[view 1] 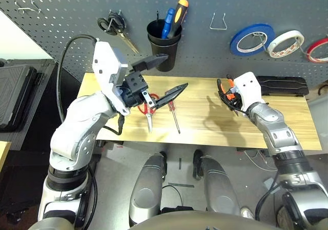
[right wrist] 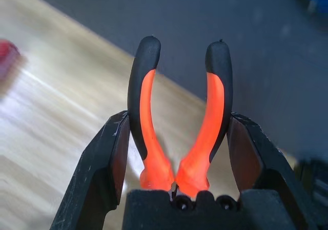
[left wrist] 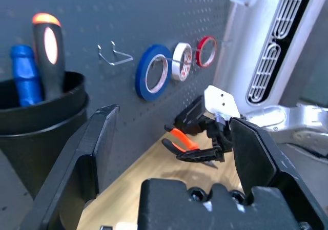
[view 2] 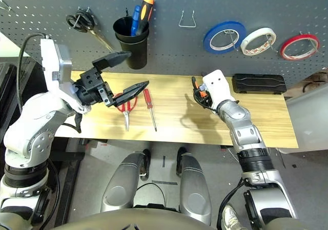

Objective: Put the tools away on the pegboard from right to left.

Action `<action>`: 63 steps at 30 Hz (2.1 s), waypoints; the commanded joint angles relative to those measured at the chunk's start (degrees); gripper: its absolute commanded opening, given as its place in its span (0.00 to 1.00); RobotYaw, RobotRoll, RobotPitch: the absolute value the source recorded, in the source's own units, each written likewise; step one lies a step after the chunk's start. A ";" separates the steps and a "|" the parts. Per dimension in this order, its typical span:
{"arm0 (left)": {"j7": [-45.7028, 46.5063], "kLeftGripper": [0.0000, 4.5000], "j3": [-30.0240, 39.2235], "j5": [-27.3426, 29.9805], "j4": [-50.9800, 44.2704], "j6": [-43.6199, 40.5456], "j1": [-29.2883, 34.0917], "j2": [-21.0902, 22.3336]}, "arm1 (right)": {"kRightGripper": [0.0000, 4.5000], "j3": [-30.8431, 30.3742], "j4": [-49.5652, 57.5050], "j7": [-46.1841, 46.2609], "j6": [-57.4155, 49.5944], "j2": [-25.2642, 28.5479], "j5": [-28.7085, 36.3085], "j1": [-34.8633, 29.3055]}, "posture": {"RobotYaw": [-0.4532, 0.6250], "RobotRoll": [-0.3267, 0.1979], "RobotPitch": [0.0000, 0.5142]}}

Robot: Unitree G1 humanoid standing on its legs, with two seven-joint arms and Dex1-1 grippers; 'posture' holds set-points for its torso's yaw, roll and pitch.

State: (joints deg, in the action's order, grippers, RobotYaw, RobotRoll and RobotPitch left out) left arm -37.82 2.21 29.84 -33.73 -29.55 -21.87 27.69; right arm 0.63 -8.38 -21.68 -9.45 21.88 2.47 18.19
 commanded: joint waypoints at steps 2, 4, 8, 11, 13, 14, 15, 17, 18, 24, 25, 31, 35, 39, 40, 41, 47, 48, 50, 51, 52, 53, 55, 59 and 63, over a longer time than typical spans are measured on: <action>1.64 1.00 1.16 2.26 -1.99 0.48 -0.54 -0.68 | 0.70 1.46 5.09 -1.63 5.83 1.54 0.72 -2.63 | 0.69 0.62 0.50; 2.41 1.00 1.83 2.95 -1.98 0.84 -0.89 -1.18 | 0.70 1.41 5.94 -2.12 7.74 2.38 0.30 -3.65 | 0.69 0.62 0.50; 3.09 1.00 2.26 3.80 -2.30 0.88 -1.37 -1.19 | 0.70 1.78 6.34 -2.43 9.75 3.37 0.50 -5.20 | 0.68 0.62 0.49; 3.56 1.00 2.44 4.39 -2.48 0.85 -1.58 -1.17 | 0.70 2.23 7.99 -3.08 12.73 3.70 1.23 -6.36 | 0.68 0.62 0.48; 3.90 1.00 2.51 4.41 -2.24 0.72 -1.65 -0.89 | 0.70 3.10 9.34 -2.94 15.98 3.45 1.94 -6.91 | 0.68 0.62 0.48; 4.04 1.00 2.51 4.26 -2.00 0.63 -1.68 -0.66 | 0.70 3.50 10.00 -2.89 16.83 3.41 2.26 -7.05 | 0.68 0.62 0.48; 4.18 1.00 2.49 4.09 -1.70 0.55 -1.73 -0.45 | 0.70 3.90 10.57 -2.82 17.48 3.36 2.53 -7.11 | 0.68 0.62 0.48; 4.81 1.00 2.47 3.56 -0.93 -0.02 -1.86 0.10 | 0.70 4.63 11.81 -2.84 19.73 3.24 2.93 -7.10 | 0.68 0.62 0.48; 5.17 1.00 2.42 3.17 -0.47 -0.27 -1.98 0.40 | 0.70 5.06 12.85 -2.80 20.87 3.19 3.13 -7.08 | 0.68 0.62 0.48; 5.69 1.00 1.39 1.28 2.36 0.42 -2.84 1.22 | 0.70 6.48 17.04 -1.94 24.58 2.62 3.93 -5.36 | 0.66 0.62 0.48; 5.60 1.00 1.17 0.99 2.77 0.65 -2.96 1.10 | 0.70 6.48 17.30 -1.75 25.47 2.39 3.97 -4.73 | 0.65 0.62 0.47; 5.10 1.00 0.49 -0.11 4.12 1.58 -3.40 0.99 | 0.70 5.54 19.89 -0.47 27.36 0.27 4.61 -0.08 | 0.63 0.62 0.46; 4.75 1.00 0.28 -0.66 5.06 2.06 -3.83 1.02 | 0.70 4.82 19.57 1.26 26.11 -2.06 4.31 6.44 | 0.62 0.62 0.46; 4.50 1.00 -0.15 -1.27 5.63 2.47 -4.06 0.75 | 0.70 3.96 17.50 3.29 24.71 -4.74 3.95 13.12 | 0.62 0.62 0.46; 4.43 1.00 -0.21 -1.37 5.73 2.54 -4.08 0.73 | 0.70 3.83 16.91 3.90 24.30 -5.42 3.81 14.64 | 0.62 0.62 0.45; 4.36 1.00 -0.30 -1.51 5.84 2.64 -4.12 0.69 | 0.70 3.81 15.90 4.63 23.90 -6.19 3.58 16.36 | 0.62 0.62 0.45; 4.25 1.00 -0.85 -2.02 6.06 2.92 -4.37 0.44 | 0.70 4.29 4.98 8.25 25.00 -9.38 2.34 24.85 | 0.63 0.62 0.46; 4.24 1.00 -0.88 -2.09 6.04 2.91 -4.39 0.42 | 0.70 4.42 2.51 8.90 25.47 -9.81 2.20 26.28 | 0.63 0.62 0.46; 4.23 1.00 -0.89 -2.18 5.95 2.86 -4.37 0.40 | 0.70 4.59 -1.07 9.87 26.30 -10.40 2.03 28.27 | 0.64 0.62 0.46; 4.24 1.00 -0.89 -2.19 5.90 2.83 -4.36 0.40 | 0.70 4.63 -2.26 10.21 26.65 -10.57 1.99 28.89 | 0.64 0.62 0.46; 4.30 1.00 -0.89 -2.23 5.86 2.80 -4.35 0.38 | 0.70 4.60 -3.72 10.58 27.02 -10.84 1.95 29.55 | 0.64 0.62 0.46; 4.36 1.00 -0.91 -2.28 5.80 2.78 -4.34 0.36 | 0.70 4.59 -5.29 10.94 27.33 -11.16 1.91 30.16 | 0.64 0.62 0.46; 4.52 1.00 -0.97 -2.38 5.71 2.70 -4.31 0.31 | 0.70 4.67 -8.45 11.75 27.56 -11.84 1.86 31.13 | 0.65 0.62 0.46; 4.75 1.00 -0.98 -2.60 5.76 2.59 -4.40 0.32 | 0.70 5.07 -13.41 13.38 27.04 -12.66 1.92 32.08 | 0.65 0.62 0.47; 5.07 1.00 -0.88 -3.01 5.87 2.43 -4.44 0.45 | 0.70 5.49 -16.87 14.19 26.45 -13.06 2.46 32.11 | 0.65 0.62 0.47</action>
State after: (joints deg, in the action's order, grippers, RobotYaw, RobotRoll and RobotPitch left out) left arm -32.85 1.80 27.32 -28.01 -27.06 -26.30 27.99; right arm 4.74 -24.15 -8.48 16.89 8.69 4.44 49.89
